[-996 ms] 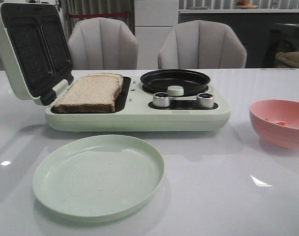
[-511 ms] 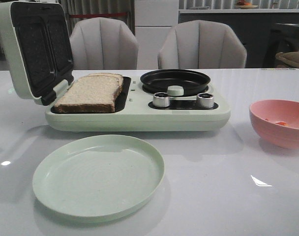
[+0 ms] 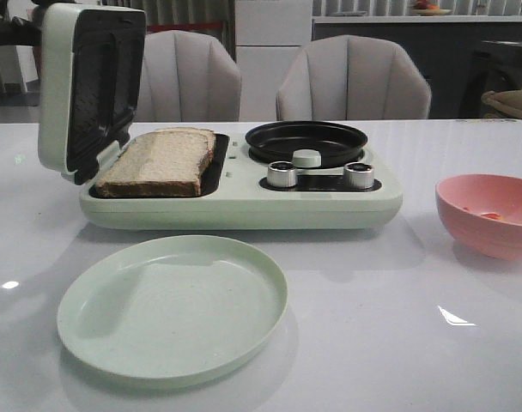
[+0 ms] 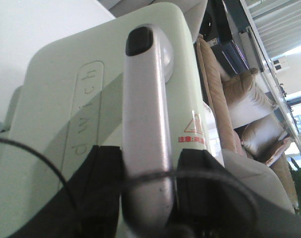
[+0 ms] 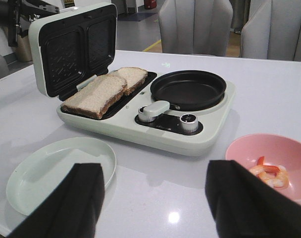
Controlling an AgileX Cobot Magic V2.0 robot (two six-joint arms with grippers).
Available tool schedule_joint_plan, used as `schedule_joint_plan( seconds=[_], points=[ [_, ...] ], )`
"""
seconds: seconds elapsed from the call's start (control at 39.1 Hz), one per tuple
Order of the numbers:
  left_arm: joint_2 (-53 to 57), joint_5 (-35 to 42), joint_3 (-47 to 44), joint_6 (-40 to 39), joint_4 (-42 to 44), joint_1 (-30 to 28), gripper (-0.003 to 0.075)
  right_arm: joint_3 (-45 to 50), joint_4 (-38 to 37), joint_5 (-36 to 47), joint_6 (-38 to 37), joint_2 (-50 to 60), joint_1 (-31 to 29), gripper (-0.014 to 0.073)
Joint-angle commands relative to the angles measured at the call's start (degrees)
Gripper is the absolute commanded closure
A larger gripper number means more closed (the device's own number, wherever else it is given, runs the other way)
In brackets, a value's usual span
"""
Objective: Make breakfast with bread and shrimp
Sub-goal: 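Swing the lid down over the bread with the left gripper, then release the lid handle and raise the left gripper away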
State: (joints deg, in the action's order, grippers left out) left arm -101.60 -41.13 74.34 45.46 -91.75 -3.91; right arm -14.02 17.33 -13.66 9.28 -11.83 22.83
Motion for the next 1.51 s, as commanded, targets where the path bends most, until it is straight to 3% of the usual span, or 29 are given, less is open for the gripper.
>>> schedule_joint_plan(
  seconds=[0.0,0.28,0.59,0.82,1.12,1.33,1.48],
  points=[
    [1.99,-2.26,1.95,2.75,-2.94,3.17,0.0445,-1.58,0.39,4.08,0.43,-0.44,-0.28,0.0053],
    [1.99,1.99,1.95,8.86,-0.77,11.08,0.0429,-1.58,0.39,4.08,0.43,-0.44,-0.28,0.0053],
    [1.03,6.03,1.95,9.36,9.91,17.89,0.0227,-1.58,0.39,4.08,0.43,-0.44,-0.28,0.0053],
    [1.25,5.57,1.95,9.36,13.52,18.46,0.0222,-1.58,0.39,4.08,0.43,-0.44,-0.28,0.0053],
    [9.58,6.76,1.95,8.58,26.84,18.46,0.0225,-1.58,0.39,4.08,0.43,-0.44,-0.28,0.0053],
    [18.7,8.75,1.95,-0.31,43.04,18.46,0.023,-1.58,0.39,4.08,0.43,-0.44,-0.28,0.0053],
    [26.07,5.93,1.95,-6.61,54.85,18.46,0.023,-1.58,0.39,4.08,0.43,-0.44,-0.28,0.0053]
  ],
)
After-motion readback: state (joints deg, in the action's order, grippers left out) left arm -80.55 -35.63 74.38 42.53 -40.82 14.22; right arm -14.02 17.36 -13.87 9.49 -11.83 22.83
